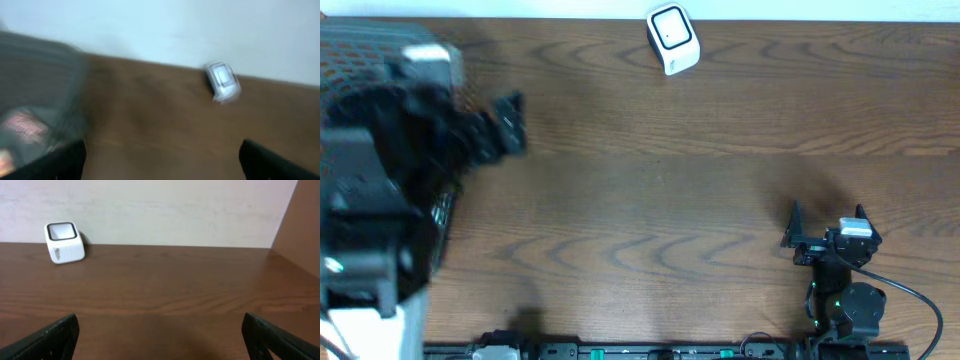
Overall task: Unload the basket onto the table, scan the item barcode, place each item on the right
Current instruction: 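Reach the left gripper into the basket toward the green-lidded jar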
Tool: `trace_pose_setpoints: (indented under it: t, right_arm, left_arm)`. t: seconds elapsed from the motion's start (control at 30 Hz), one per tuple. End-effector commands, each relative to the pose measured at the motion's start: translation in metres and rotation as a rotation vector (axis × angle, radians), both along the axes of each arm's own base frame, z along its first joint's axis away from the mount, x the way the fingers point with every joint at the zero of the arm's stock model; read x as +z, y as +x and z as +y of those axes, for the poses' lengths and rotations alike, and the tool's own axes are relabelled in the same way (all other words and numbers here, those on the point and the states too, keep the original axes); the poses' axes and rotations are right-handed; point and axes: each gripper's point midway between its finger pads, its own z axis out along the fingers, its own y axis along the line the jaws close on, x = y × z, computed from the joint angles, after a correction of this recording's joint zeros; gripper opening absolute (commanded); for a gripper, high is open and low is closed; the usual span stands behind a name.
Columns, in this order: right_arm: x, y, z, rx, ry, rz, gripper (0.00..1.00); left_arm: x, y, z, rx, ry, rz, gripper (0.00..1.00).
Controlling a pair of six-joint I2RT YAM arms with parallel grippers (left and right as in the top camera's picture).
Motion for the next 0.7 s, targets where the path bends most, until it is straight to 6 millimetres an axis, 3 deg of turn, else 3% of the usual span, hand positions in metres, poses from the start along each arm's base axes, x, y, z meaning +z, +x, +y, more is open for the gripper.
trace_pose_setpoints:
  t: [0.0,0.13,0.33,0.4,0.67]
  right_arm:
    - [0.0,0.0,0.002,0.007,-0.008,0.0,0.99]
    - [0.0,0.0,0.002,0.007,-0.008,0.0,0.99]
    - [0.0,0.0,0.002,0.008,-0.008,0.0,0.99]
    - [0.0,0.0,0.002,0.007,-0.008,0.0,0.99]
    - [0.0,0.0,0.002,0.007,-0.008,0.0,0.99]
  left_arm:
    - [0.018,0.006,0.059,0.238,0.054,0.039,0.98]
    - [0.011,0.0,0.115,0.469,-0.056,0.114,0.98]
    - [-0.032,-0.032,0.185,0.79,-0.222,0.26,0.98]
    - [-0.043,-0.037,0.197,0.831,-0.237,0.301,0.98]
    - [-0.105,-0.053,0.215,0.874,-0.164,0.579,0.98]
